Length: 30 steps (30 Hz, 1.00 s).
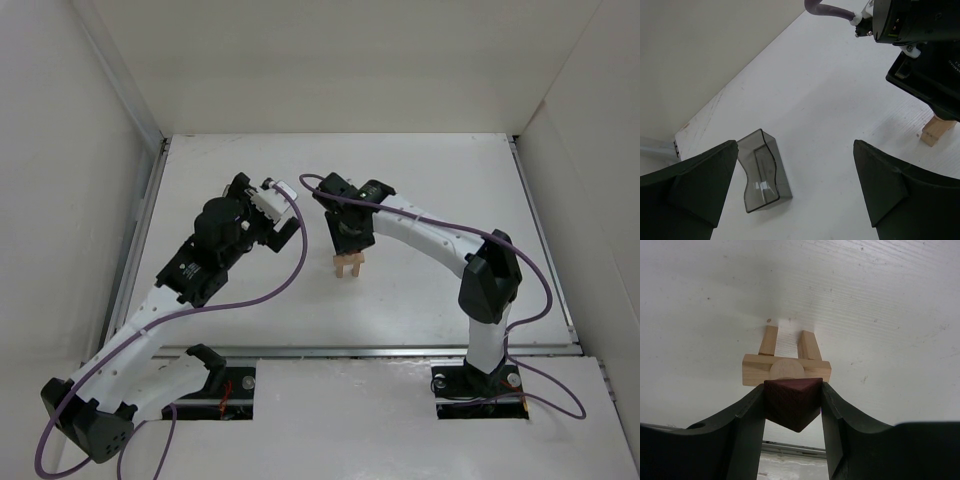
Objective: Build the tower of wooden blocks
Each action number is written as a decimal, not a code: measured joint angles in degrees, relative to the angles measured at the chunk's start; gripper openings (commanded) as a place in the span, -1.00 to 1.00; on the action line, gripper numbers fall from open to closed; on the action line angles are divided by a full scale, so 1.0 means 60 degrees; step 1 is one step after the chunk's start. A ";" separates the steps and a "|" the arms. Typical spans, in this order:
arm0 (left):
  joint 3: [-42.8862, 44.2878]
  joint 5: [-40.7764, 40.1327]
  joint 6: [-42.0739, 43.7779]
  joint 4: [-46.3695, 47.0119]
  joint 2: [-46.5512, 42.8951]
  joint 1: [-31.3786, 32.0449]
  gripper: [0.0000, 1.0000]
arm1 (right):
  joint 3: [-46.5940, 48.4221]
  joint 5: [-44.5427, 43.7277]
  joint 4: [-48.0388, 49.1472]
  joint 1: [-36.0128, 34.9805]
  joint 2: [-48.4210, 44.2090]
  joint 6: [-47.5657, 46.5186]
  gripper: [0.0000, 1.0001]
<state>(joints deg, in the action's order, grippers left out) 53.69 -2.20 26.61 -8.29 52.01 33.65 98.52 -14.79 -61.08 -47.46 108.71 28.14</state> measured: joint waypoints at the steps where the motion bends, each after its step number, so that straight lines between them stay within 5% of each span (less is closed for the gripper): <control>1: -0.0018 -0.0004 0.0007 0.0000 0.0000 0.0000 1.00 | 0.0000 -0.0025 0.0000 -0.0015 0.0000 0.0011 -0.04; 13: -0.0124 -0.0080 0.0095 0.0127 -0.0004 0.0000 1.00 | 0.0000 -0.0182 0.0000 -0.0160 0.0000 0.0033 -0.02; 30: -0.0124 -0.0113 0.0244 0.0248 -0.0011 0.0000 1.00 | 0.0000 -0.0215 0.0000 -0.0168 0.0000 0.0113 0.26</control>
<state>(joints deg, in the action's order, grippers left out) 52.95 -2.87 28.08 -6.81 51.94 33.65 98.52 -16.08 -61.08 -48.47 108.71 28.82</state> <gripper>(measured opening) 0.997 0.627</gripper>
